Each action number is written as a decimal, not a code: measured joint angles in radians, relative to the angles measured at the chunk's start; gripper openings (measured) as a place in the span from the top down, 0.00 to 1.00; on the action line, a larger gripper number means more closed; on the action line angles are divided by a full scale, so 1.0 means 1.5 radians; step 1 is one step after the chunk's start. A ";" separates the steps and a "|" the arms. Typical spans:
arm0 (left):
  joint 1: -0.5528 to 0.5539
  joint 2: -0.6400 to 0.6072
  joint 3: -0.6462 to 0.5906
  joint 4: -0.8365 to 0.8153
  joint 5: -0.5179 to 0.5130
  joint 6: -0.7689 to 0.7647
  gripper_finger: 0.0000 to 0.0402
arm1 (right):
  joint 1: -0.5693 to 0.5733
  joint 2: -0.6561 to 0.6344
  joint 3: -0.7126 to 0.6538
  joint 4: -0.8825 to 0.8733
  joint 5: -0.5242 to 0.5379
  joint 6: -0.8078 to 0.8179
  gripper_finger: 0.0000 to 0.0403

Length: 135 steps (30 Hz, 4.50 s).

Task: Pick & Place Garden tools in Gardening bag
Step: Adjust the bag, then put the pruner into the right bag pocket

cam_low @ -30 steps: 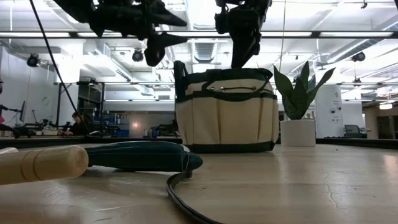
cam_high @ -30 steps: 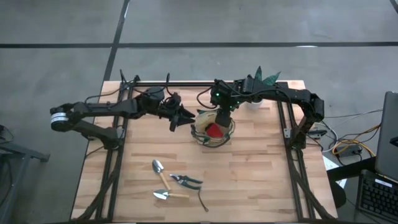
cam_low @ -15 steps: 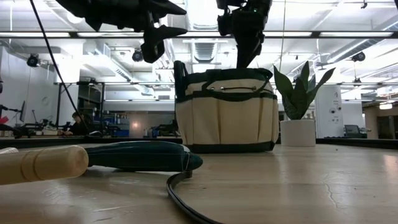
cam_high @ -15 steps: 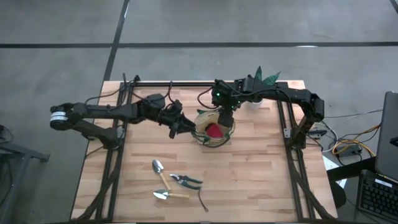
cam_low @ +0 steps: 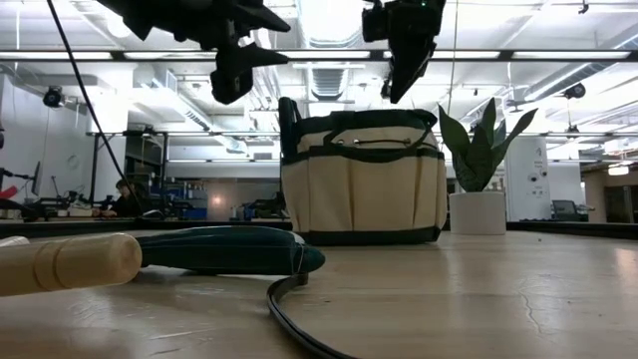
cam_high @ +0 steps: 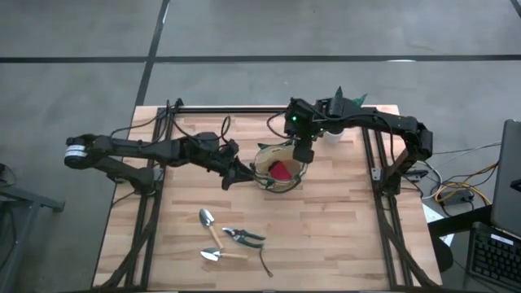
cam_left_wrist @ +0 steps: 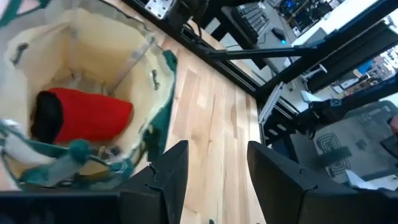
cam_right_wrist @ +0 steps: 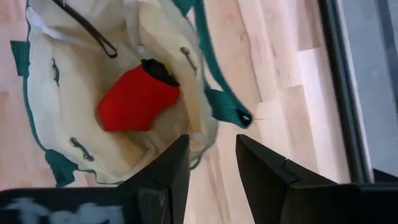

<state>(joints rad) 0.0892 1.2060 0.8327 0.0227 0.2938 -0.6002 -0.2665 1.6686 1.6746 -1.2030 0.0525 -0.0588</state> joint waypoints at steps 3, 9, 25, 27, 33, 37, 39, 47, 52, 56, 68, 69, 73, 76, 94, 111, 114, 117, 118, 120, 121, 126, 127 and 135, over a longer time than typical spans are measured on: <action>-0.012 0.000 0.006 -0.002 -0.015 -0.009 0.58 | -0.015 -0.006 0.000 0.004 0.000 -0.001 0.71; -0.058 -0.006 0.005 -0.022 -0.031 -0.044 0.58 | -0.033 -0.006 -0.012 -0.005 -0.038 0.022 0.71; -0.086 -0.001 -0.003 -0.144 -0.168 -0.108 0.58 | -0.034 -0.013 -0.112 -0.003 -0.035 0.009 0.76; -0.085 0.006 -0.003 -0.149 -0.168 -0.109 0.58 | -0.034 -0.018 -0.114 0.001 -0.035 0.009 0.77; -0.082 0.052 -0.003 -0.142 -0.167 -0.151 0.58 | -0.035 -0.035 -0.113 0.031 -0.035 0.044 0.79; -0.082 0.075 -0.003 -0.131 -0.181 -0.200 0.58 | -0.039 -0.035 -0.114 0.046 -0.050 0.069 0.79; -0.082 0.079 -0.003 -0.130 -0.195 -0.224 0.58 | -0.043 -0.034 -0.115 0.044 -0.069 0.074 0.78; -0.076 0.083 -0.003 -0.126 -0.203 -0.197 0.58 | -0.073 -0.017 -0.117 0.062 -0.111 0.095 0.70; -0.075 0.100 -0.003 -0.111 -0.206 -0.195 0.58 | -0.079 0.008 -0.119 0.062 -0.127 0.109 0.68; -0.074 0.122 -0.003 -0.101 -0.209 -0.194 0.58 | -0.079 0.021 -0.119 0.064 -0.131 0.109 0.69; -0.054 0.195 -0.001 -0.065 -0.222 -0.187 0.58 | -0.079 0.025 -0.125 0.080 -0.130 0.104 0.87; -0.051 0.200 -0.001 -0.059 -0.222 -0.187 0.58 | -0.079 0.025 -0.127 0.081 -0.130 0.106 0.89; -0.040 0.217 0.004 -0.036 -0.225 -0.188 0.58 | -0.079 0.025 -0.139 0.086 -0.137 0.110 0.96; -0.029 0.223 0.005 -0.028 -0.232 -0.194 0.58 | -0.079 0.025 -0.146 0.092 -0.145 0.117 0.97; 0.051 0.209 0.003 -0.076 -0.247 -0.137 0.58 | -0.047 0.023 -0.143 0.069 -0.178 0.160 0.98; 0.125 0.207 0.003 -0.086 -0.214 -0.099 0.58 | -0.008 0.022 -0.143 0.073 -0.215 0.192 0.98; 0.125 0.206 0.004 -0.086 -0.200 -0.099 0.58 | -0.009 0.022 -0.142 0.072 -0.211 0.192 0.98; 0.125 0.205 0.004 -0.086 -0.195 -0.099 0.58 | -0.009 0.021 -0.140 0.074 -0.211 0.191 0.97; 0.125 0.205 0.004 -0.086 -0.194 -0.099 0.58 | -0.009 0.020 -0.140 0.074 -0.210 0.191 0.97; 0.125 0.204 0.004 -0.086 -0.189 -0.099 0.58 | -0.009 0.018 -0.140 0.073 -0.210 0.190 0.94; 0.125 0.203 0.004 -0.087 -0.187 -0.099 0.58 | -0.009 0.017 -0.140 0.072 -0.210 0.190 0.92; 0.125 0.186 0.004 -0.099 -0.177 -0.086 0.58 | -0.009 0.005 -0.140 0.067 -0.210 0.191 0.78; 0.125 0.181 0.004 -0.105 -0.176 -0.083 0.58 | -0.009 0.000 -0.140 0.066 -0.210 0.192 0.75; 0.123 0.116 0.003 -0.186 -0.158 -0.028 0.58 | -0.009 -0.040 -0.140 0.060 -0.188 0.189 0.57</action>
<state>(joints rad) 0.2743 1.3801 0.8371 -0.2562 0.0572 -0.6425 -0.2794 1.6079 1.4639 -1.1137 -0.2297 0.2246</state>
